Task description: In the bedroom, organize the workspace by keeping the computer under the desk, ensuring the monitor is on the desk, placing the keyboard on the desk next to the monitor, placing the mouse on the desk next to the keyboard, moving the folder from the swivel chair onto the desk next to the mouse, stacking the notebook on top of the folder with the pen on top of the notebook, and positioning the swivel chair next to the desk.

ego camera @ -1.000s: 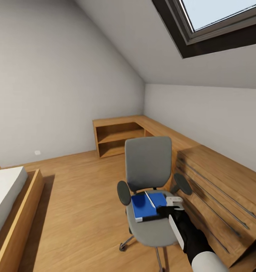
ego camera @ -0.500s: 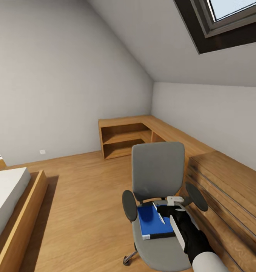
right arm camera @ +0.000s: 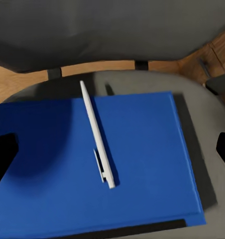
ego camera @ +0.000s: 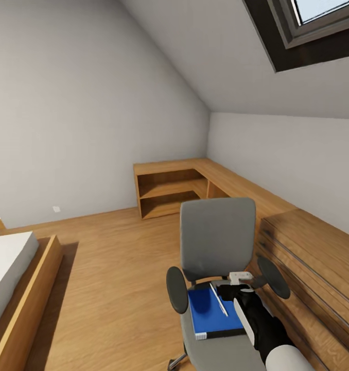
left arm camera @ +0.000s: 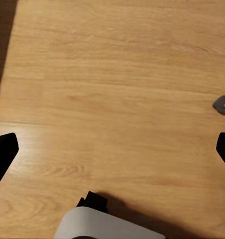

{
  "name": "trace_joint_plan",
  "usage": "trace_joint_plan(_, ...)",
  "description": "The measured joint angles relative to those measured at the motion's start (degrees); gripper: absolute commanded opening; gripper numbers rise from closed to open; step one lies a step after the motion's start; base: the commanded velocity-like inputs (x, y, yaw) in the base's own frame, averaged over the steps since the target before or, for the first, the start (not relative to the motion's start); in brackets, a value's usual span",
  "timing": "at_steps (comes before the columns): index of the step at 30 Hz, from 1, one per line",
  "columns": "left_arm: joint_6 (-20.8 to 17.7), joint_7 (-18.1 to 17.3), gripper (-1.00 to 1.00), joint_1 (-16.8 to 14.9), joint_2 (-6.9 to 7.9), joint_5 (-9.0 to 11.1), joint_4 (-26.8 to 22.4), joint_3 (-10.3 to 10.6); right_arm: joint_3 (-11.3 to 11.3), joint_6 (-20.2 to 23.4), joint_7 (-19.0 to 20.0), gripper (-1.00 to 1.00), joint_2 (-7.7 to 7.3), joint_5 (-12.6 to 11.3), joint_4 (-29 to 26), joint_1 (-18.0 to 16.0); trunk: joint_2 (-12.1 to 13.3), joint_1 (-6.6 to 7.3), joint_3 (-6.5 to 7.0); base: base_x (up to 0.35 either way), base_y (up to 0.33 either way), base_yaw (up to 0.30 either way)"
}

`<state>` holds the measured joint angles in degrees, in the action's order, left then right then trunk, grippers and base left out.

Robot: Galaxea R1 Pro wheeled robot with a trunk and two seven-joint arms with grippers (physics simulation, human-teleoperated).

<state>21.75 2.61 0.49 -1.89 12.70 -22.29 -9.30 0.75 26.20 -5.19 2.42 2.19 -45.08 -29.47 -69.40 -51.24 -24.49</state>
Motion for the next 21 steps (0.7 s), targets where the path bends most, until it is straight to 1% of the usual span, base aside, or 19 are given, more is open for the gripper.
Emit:
trace_joint_plan(3,0.0,0.0,1.00,0.0,0.00,0.0,0.0,0.0,1.9,0.1,0.4,1.00,-0.25,2.0,0.3,0.0,0.0,-0.01,0.00,0.021,0.000,0.000)
trace_joint_plan(6,0.0,0.0,1.00,0.0,0.01,0.0,0.0,0.0,2.6,0.2,1.9,1.00,-0.48,2.7,0.4,0.0,0.0,-0.01,0.00,0.007,0.000,0.000)
trace_joint_plan(9,0.0,0.0,1.00,0.0,0.05,0.0,0.0,0.0,3.0,0.2,4.9,1.00,-0.85,3.1,1.2,0.0,0.0,-0.01,0.00,0.001,0.000,0.000)
trace_joint_plan(13,0.1,0.0,1.00,0.0,0.01,0.0,0.0,0.0,3.2,0.2,7.4,1.00,-1.49,3.2,1.9,0.0,0.0,-0.01,0.00,0.000,0.000,0.000)
trace_joint_plan(14,0.1,0.0,1.00,0.0,-0.01,0.0,0.0,0.0,3.3,0.2,9.6,1.00,-1.80,3.2,2.0,0.0,0.0,-0.01,0.00,0.000,0.000,0.000)
trace_joint_plan(16,0.3,0.0,1.00,0.0,0.01,0.0,0.0,0.0,3.3,0.2,12.0,1.00,-2.07,3.2,2.1,0.0,0.0,-0.01,0.00,0.000,0.000,0.000)
trace_joint_plan(18,0.8,0.0,1.00,0.0,0.03,0.0,0.0,0.0,3.3,0.2,13.5,1.00,-2.24,3.3,2.1,0.0,0.0,-0.01,0.00,0.000,0.000,0.000)
trace_joint_plan(21,1.4,0.0,1.00,0.0,0.04,0.0,0.0,0.0,3.2,0.2,14.4,1.00,-2.36,3.3,2.1,0.0,0.0,-0.01,0.00,0.000,0.000,0.000)
